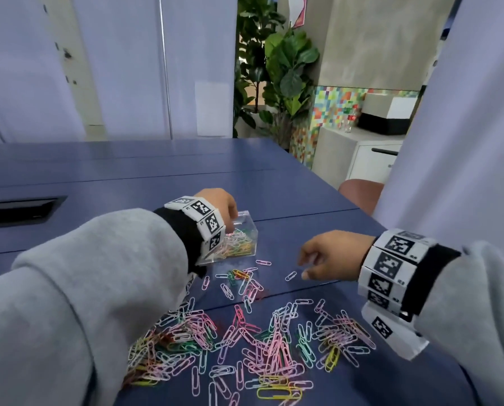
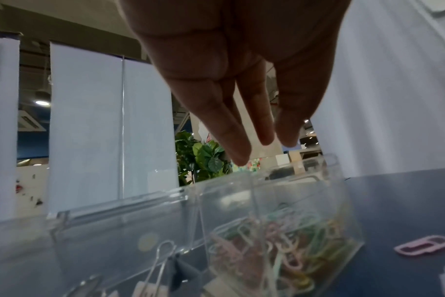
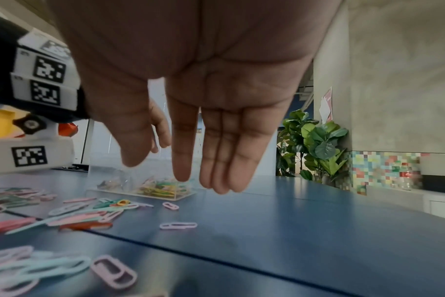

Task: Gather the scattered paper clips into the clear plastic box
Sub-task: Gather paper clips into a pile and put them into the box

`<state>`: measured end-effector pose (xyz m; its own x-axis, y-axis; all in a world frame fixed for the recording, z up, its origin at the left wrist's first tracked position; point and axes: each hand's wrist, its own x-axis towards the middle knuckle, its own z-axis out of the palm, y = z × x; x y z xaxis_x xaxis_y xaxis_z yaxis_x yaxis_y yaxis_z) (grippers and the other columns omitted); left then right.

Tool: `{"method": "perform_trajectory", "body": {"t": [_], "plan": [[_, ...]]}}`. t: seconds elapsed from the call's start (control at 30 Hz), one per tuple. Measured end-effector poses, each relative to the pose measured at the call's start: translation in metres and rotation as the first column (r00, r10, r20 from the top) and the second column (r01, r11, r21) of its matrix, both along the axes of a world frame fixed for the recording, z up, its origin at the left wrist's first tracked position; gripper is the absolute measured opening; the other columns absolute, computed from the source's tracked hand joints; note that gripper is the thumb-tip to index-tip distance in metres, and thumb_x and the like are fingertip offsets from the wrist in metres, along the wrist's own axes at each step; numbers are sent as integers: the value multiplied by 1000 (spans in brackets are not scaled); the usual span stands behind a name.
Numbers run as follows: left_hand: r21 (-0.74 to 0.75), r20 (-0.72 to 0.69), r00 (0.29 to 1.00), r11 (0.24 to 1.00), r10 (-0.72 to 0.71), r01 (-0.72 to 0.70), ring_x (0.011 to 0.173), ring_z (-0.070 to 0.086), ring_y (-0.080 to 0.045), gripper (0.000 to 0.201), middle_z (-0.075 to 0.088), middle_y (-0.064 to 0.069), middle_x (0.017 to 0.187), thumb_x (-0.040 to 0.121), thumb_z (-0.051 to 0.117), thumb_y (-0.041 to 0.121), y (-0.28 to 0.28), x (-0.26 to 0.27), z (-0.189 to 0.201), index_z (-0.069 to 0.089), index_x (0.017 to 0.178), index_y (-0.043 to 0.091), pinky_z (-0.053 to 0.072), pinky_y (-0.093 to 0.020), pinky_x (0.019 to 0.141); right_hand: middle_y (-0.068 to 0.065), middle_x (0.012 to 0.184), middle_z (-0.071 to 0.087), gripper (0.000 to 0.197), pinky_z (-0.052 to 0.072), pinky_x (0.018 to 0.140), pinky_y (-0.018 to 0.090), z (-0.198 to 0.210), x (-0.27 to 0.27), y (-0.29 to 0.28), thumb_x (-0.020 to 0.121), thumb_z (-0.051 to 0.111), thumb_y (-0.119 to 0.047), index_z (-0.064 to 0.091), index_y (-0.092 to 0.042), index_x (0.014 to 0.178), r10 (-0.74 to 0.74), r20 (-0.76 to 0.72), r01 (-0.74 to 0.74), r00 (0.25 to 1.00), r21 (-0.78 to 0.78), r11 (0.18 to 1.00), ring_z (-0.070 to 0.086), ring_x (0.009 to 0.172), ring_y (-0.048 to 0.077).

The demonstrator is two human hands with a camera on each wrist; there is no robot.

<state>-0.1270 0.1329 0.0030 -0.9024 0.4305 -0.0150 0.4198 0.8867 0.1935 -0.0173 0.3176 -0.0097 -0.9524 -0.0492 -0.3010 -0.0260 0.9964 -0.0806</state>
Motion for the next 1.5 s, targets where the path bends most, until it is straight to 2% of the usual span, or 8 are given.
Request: {"method": "perform_trajectory", "body": {"t": [0.13, 0.27, 0.4, 0.53, 0.83, 1.03, 1.33, 1.5], "plan": [[-2, -50, 994, 995, -97, 97, 92, 62, -17, 7, 63, 8, 85, 80, 64, 17, -7, 31, 2, 68, 79, 22, 48, -26, 81, -6, 125, 59, 42, 41, 95, 26, -5, 16, 3, 83, 60, -43, 55, -26, 122, -24, 64, 19, 998, 74, 997, 56, 114, 16], [-94, -17, 984, 981, -175, 172, 72, 51, -15, 34, 48, 8, 62, 79, 68, 24, -11, 62, -4, 43, 57, 21, 40, -23, 60, -6, 132, 54, 61, 41, 99, 29, -8, 35, 3, 78, 66, -44, 46, -27, 133, -37, 187, 15, 982, 120, 993, 54, 118, 17], [-146, 204, 963, 967, -176, 208, 81, 56, -15, 28, 61, 6, 84, 70, 75, 42, -19, 93, -15, 57, 82, 24, 48, -28, 77, -6, 135, 48, 81, 43, 100, 32, -15, 56, 2, 68, 72, -50, 36, -31, 139, -60, 240, 5, 969, 222, 975, 51, 122, 19], [-258, 324, 932, 933, -160, 250, 104, 58, -19, 73, 58, 3, 108, 63, 77, 53, -17, 123, -29, 48, 125, 28, 48, -35, 94, -3, 141, 36, 93, 41, 103, 36, -24, 69, -4, 66, 75, -48, 26, -31, 143, -56, 239, -21, 969, 309, 951, 44, 128, 23], [-323, 299, 929, 892, -220, 315, 119, 52, -28, 79, 46, -5, 131, 69, 75, 46, -8, 154, -44, 38, 135, 27, 45, -39, 97, 5, 129, 50, 72, 46, 96, 35, -33, 70, -31, 71, 75, -30, 40, -31, 134, 45, 134, -70, 990, 185, 980, 54, 116, 26], [-296, 245, 945, 911, -217, 286, 86, 47, -20, 20, 50, -4, 97, 80, 66, 19, 2, 153, -44, 50, 94, 21, 33, -24, 54, 0, 99, 54, 32, 48, 85, 34, -35, 64, -43, 74, 70, -18, 59, -23, 104, 74, 113, -83, 991, 75, 994, 59, 101, 25], [-360, 246, 938, 876, -242, 321, 83, 49, -21, 28, 57, -9, 96, 79, 67, 18, 2, 148, -42, 61, 106, 12, 39, -28, 67, 2, 105, 65, 28, 42, 71, 26, -35, 57, -47, 74, 65, -14, 62, -22, 100, 82, 130, -84, 988, 12, 996, 60, 91, 23], [-198, 185, 964, 953, -192, 228, 74, 51, -19, 25, 55, -2, 83, 77, 66, 23, -18, 137, -25, 63, 99, 11, 43, -26, 65, 0, 67, 51, 10, 40, 62, 24, -24, 52, -48, 75, 64, -17, 58, -21, 68, 123, 63, -125, 990, 21, 992, 46, 68, 20]]}}
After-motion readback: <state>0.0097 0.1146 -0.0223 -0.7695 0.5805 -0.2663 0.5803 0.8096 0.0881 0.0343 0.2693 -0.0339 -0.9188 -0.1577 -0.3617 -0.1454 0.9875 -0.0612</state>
